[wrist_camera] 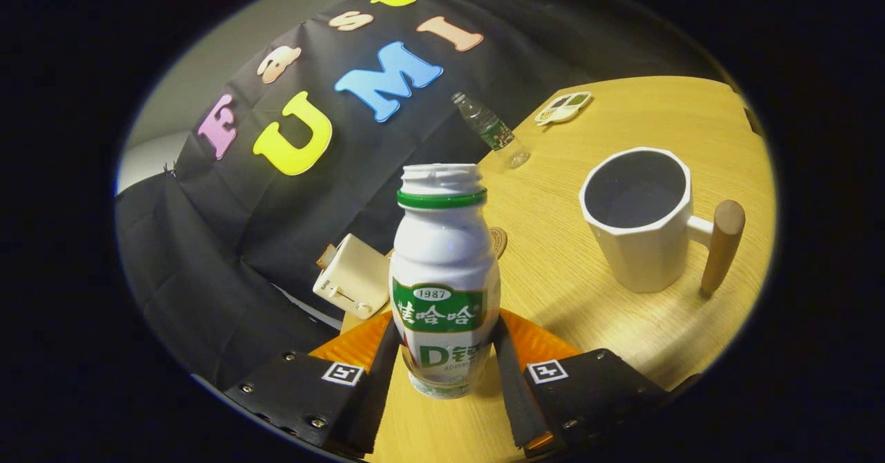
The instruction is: Take the bottle from table, then pour the juice into the cup, finally place the bottle on the coaster
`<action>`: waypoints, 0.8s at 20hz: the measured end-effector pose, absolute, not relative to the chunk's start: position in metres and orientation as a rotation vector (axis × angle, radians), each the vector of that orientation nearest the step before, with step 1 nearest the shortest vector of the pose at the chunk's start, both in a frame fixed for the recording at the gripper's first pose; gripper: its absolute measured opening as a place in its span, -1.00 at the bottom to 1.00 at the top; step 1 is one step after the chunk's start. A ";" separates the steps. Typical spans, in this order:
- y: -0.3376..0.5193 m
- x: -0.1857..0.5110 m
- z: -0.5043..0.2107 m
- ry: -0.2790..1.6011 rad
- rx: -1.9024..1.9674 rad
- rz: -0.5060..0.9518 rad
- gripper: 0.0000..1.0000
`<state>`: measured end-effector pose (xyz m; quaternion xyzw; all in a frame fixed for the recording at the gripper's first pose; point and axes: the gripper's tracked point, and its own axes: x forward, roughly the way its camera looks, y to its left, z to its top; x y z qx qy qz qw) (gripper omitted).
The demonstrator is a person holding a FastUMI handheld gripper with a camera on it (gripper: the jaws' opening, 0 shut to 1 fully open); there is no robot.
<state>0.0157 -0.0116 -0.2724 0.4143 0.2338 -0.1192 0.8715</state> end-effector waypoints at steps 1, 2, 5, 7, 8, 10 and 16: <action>-0.013 0.015 -0.274 0.484 0.894 -0.257 0.42; -0.014 0.014 -0.273 0.480 0.923 -0.264 0.42; -0.021 0.006 -0.274 0.467 0.999 -0.295 0.42; -0.025 0.005 -0.275 0.461 1.036 -0.308 0.42; -0.027 0.004 -0.275 0.463 1.054 -0.310 0.42; -0.030 0.003 -0.277 0.469 1.095 -0.316 0.42; -0.030 -0.002 -0.280 0.492 1.201 -0.328 0.42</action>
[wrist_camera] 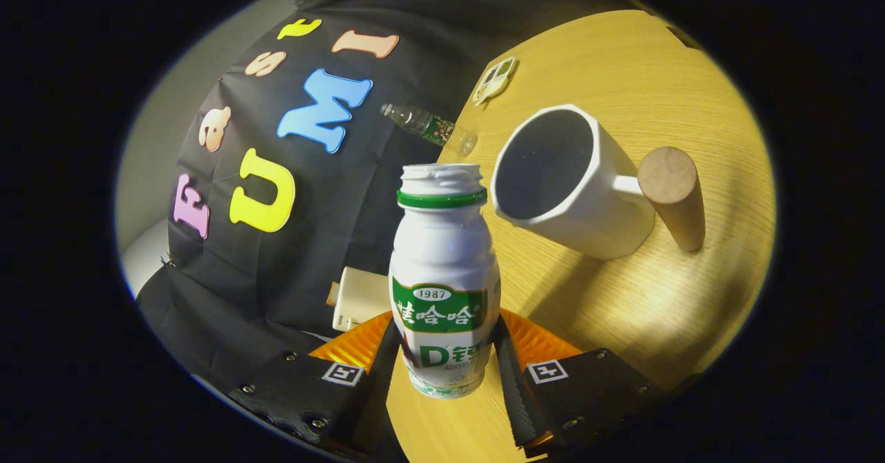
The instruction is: Take the bottle from table, then pour the juice into the cup, finally place the bottle on the coaster
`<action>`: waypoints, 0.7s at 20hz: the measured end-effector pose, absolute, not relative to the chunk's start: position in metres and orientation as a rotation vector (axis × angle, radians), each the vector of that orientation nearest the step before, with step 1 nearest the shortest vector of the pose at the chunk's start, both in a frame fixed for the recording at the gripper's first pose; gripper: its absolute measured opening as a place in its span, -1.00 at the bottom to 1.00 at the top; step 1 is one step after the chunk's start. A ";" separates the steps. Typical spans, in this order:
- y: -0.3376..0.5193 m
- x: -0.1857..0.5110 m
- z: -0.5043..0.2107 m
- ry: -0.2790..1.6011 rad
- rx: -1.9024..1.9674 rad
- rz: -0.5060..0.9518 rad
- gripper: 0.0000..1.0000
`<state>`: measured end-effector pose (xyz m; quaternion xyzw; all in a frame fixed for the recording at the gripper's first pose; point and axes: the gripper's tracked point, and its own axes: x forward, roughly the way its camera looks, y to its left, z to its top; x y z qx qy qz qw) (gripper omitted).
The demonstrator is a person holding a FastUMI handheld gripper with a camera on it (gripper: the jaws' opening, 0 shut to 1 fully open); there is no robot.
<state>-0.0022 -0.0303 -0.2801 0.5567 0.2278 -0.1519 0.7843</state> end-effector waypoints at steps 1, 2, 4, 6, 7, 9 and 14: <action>-0.030 -0.003 -0.280 0.498 1.216 -0.325 0.42; -0.030 -0.003 -0.280 0.504 1.234 -0.323 0.42; -0.029 -0.003 -0.277 0.503 1.279 -0.321 0.42; -0.028 -0.002 -0.277 0.511 1.322 -0.325 0.42; -0.028 -0.002 -0.276 0.513 1.338 -0.324 0.42; -0.026 -0.001 -0.274 0.518 1.372 -0.319 0.42; -0.032 -0.002 -0.269 0.517 1.411 -0.333 0.42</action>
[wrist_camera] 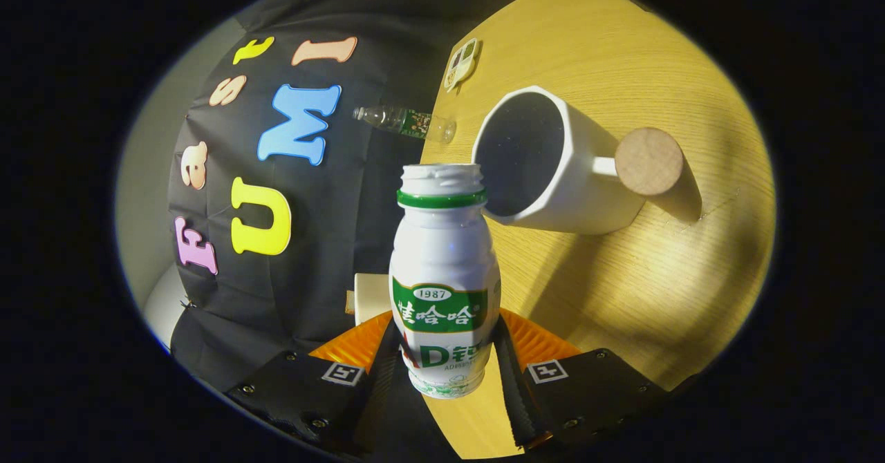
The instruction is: Take the bottle from table, then pour the juice into the cup, finally place the bottle on the coaster
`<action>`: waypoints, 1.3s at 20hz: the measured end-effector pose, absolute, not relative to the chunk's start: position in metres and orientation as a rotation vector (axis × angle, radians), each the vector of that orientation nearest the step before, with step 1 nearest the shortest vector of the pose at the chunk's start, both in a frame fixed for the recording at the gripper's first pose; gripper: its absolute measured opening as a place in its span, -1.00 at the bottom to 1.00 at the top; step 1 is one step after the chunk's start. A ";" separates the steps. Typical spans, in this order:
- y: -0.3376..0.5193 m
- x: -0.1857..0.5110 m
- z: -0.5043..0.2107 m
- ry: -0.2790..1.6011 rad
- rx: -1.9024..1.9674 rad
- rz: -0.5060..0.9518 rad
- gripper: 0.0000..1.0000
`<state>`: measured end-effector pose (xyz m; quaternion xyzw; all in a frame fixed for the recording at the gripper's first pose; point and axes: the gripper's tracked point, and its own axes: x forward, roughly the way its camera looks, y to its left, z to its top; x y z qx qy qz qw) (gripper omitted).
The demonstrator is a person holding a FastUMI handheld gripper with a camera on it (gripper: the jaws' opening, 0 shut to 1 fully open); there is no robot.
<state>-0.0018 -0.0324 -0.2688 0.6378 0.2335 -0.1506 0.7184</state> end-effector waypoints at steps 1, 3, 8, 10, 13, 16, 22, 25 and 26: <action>-0.032 -0.001 -0.268 0.520 1.421 -0.334 0.42; -0.031 -0.002 -0.268 0.531 1.445 -0.341 0.42; -0.031 -0.001 -0.262 0.537 1.524 -0.369 0.42; -0.030 -0.002 -0.260 0.543 1.545 -0.371 0.42; -0.029 -0.002 -0.258 0.564 1.580 -0.377 0.42; -0.030 -0.001 -0.257 0.573 1.619 -0.387 0.42; -0.031 -0.004 -0.251 0.602 1.671 -0.404 0.42; -0.027 -0.005 -0.251 0.629 1.675 -0.400 0.42; -0.028 -0.006 -0.251 0.634 1.679 -0.404 0.42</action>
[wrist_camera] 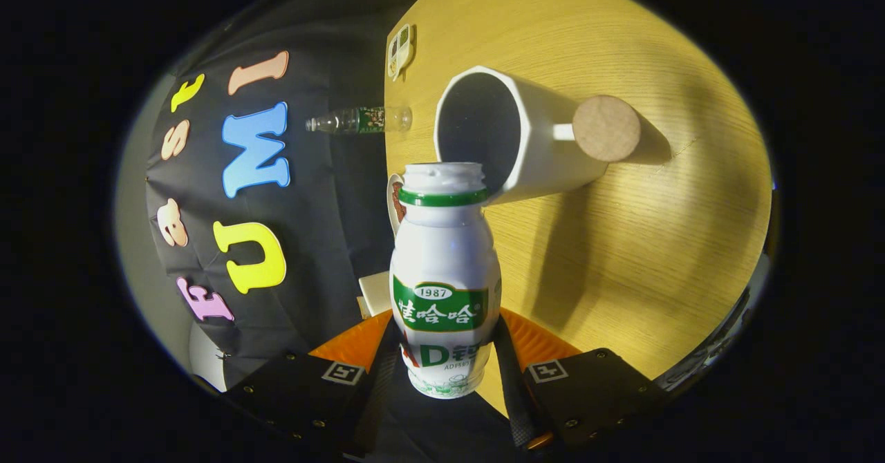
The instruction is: Take the bottle from table, then pour the juice into the cup, finally place the bottle on the coaster
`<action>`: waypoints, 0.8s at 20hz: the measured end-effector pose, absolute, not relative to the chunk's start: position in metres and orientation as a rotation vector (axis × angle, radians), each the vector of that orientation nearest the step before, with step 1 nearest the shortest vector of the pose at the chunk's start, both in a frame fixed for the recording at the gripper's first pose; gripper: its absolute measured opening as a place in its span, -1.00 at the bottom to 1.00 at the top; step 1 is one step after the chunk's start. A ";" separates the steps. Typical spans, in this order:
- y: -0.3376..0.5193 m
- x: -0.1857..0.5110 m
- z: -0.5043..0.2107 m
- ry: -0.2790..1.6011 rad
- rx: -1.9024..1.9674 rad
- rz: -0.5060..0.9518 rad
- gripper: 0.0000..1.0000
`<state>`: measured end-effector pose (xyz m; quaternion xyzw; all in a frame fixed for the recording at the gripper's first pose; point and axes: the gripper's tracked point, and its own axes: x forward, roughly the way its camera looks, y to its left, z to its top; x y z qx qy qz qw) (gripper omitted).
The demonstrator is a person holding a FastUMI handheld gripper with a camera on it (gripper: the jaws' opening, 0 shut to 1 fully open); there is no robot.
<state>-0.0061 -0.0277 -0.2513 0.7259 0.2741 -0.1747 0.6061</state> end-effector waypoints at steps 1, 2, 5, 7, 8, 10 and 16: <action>-0.028 -0.007 -0.250 0.633 1.682 -0.407 0.42; -0.029 -0.007 -0.250 0.635 1.684 -0.408 0.42; -0.028 -0.006 -0.248 0.635 1.697 -0.407 0.42; -0.026 -0.005 -0.247 0.638 1.708 -0.403 0.42; -0.025 -0.004 -0.247 0.639 1.713 -0.402 0.42; -0.023 -0.003 -0.245 0.644 1.724 -0.403 0.42; -0.023 -0.003 -0.244 0.661 1.740 -0.402 0.42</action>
